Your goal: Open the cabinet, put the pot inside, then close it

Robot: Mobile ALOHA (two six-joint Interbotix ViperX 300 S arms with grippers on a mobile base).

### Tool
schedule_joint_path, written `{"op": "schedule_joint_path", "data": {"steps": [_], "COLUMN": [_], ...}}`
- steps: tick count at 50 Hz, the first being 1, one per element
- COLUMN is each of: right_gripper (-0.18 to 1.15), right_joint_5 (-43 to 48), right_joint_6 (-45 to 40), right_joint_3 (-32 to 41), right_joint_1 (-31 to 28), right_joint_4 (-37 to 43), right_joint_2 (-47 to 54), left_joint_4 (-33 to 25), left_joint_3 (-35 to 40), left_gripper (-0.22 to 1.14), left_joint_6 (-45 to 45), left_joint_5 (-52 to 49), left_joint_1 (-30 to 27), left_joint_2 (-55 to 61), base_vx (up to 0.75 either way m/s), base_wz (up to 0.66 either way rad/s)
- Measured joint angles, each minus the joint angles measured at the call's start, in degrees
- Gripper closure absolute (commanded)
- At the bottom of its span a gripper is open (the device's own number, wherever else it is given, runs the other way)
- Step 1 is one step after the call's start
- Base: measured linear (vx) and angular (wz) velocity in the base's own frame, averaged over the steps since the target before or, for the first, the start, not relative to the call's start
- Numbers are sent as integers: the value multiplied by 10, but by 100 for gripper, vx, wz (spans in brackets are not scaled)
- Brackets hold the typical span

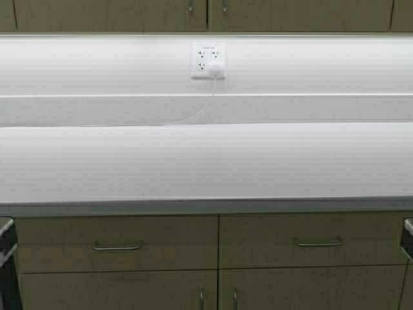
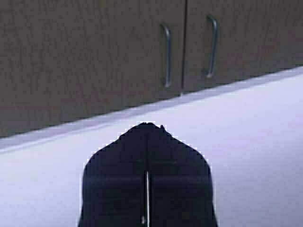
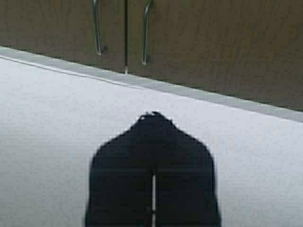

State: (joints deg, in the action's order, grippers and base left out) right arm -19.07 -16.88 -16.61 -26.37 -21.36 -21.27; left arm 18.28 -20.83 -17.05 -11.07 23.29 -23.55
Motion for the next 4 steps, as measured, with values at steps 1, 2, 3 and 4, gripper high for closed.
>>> {"op": "schedule_joint_path", "data": {"steps": [1,2,3,4], "right_gripper": [91,91,91,91], "right_joint_5": [0,1,0,0], "right_joint_6": [0,0,0,1], "right_joint_3": [1,2,2,1], "right_joint_1": [-1,-2,-2,-3], "right_joint_4": [0,-1,0,0], "right_joint_2": [0,0,-1,-2], "left_joint_4": [0,0,0,0], "left_joint_3": [1,0,0,0], "left_gripper": [88,88,88,88], "left_joint_6": [0,0,0,0], "left_joint_5": [0,0,0,0], "left_joint_1": [0,-2,-2,-2], "left_joint_2": [0,-1,0,0], "base_vx": [1,1,1,1], "base_wz": [2,1,1,0]}}
